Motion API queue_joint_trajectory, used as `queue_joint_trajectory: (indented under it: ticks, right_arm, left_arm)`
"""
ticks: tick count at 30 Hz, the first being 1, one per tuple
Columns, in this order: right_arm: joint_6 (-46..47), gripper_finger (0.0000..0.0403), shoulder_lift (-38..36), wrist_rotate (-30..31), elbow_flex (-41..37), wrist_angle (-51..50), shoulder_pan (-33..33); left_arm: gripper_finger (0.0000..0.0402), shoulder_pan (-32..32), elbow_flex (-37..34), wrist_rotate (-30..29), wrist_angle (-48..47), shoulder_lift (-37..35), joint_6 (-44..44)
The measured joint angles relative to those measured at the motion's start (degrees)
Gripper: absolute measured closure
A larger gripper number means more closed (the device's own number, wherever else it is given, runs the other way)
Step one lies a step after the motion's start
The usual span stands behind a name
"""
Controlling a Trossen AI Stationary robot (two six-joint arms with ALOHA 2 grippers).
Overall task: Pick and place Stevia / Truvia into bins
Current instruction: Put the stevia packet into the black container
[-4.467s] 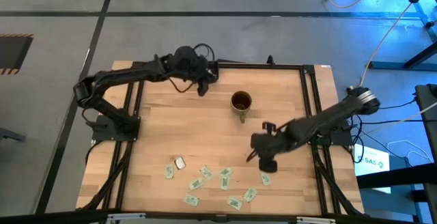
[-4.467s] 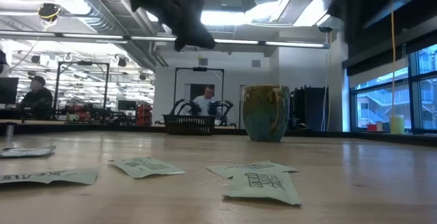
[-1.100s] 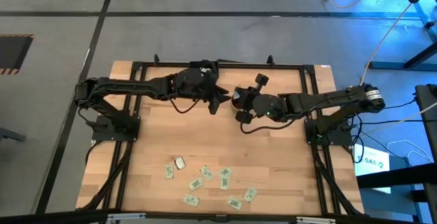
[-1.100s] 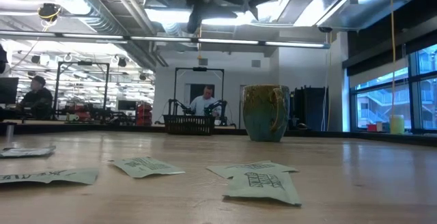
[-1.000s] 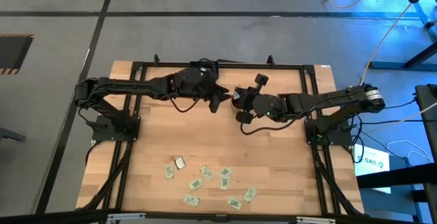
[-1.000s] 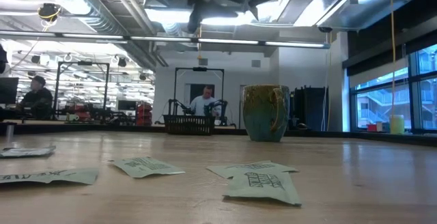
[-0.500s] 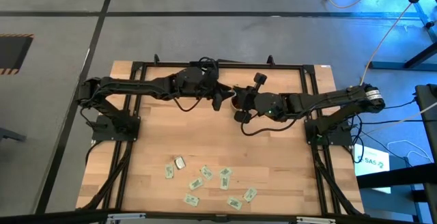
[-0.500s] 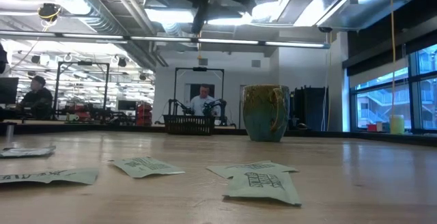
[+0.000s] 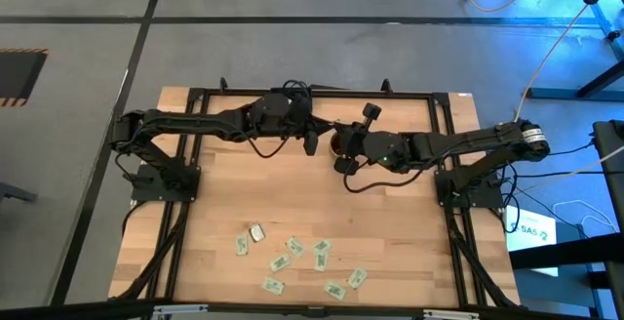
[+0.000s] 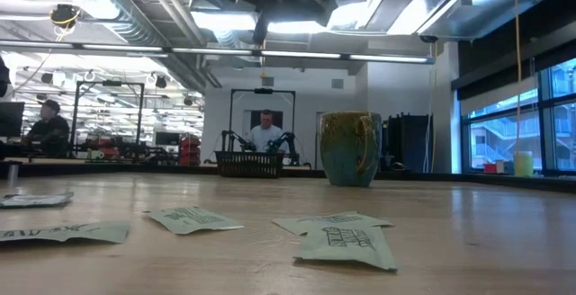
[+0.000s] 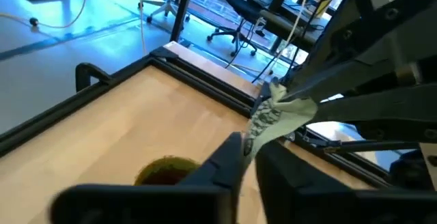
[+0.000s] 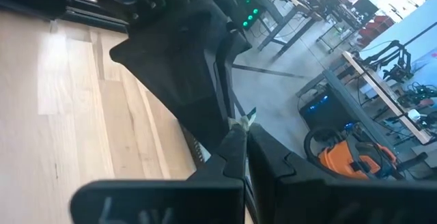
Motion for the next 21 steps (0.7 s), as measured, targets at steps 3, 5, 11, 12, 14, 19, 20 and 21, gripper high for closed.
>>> queue_joint_trajectory:
  ticks: [3, 5, 11, 12, 14, 19, 20, 21]
  right_arm:
    - [-0.09, 0.0394, 0.00, 0.03, 0.00, -0.05, 0.00]
    - [-0.12, 0.0385, -0.01, 0.12, 0.00, -0.05, 0.00]
    - [3.32, 0.0318, -2.69, 1.77, 0.06, -3.16, -0.95]
    - [5.56, 0.0303, -3.70, 1.78, 0.07, -5.03, -1.50]
    - [10.91, 0.0277, -6.27, 1.86, 0.07, -10.34, -2.92]
    - [22.80, 0.0244, -13.35, -1.35, 0.09, -26.48, -6.79]
    - [24.61, 0.0242, -14.45, -2.66, 0.09, -28.93, -7.30]
    - [26.25, 0.0241, -15.30, -3.59, 0.09, -30.68, -7.68]
  left_arm:
    - [0.0393, -0.02, 0.00, 0.60, 0.06, -0.02, 0.66]
    - [0.0393, 0.05, 0.00, 1.56, 0.00, -0.02, 0.61]
    - [0.0395, 1.33, 0.00, 2.84, -1.93, -0.07, 1.05]
    - [0.0395, 1.80, 0.00, 2.87, -2.96, -0.21, 1.06]
    - [0.0395, 3.02, 0.00, 2.86, -5.13, -0.35, 1.06]
    - [0.0395, 7.95, 0.02, 4.19, -12.05, -0.35, 3.24]
    - [0.0395, 9.46, 0.02, 4.14, -13.71, -0.35, 3.49]
    - [0.0395, 11.04, 0.02, 3.88, -15.71, -0.35, 3.55]
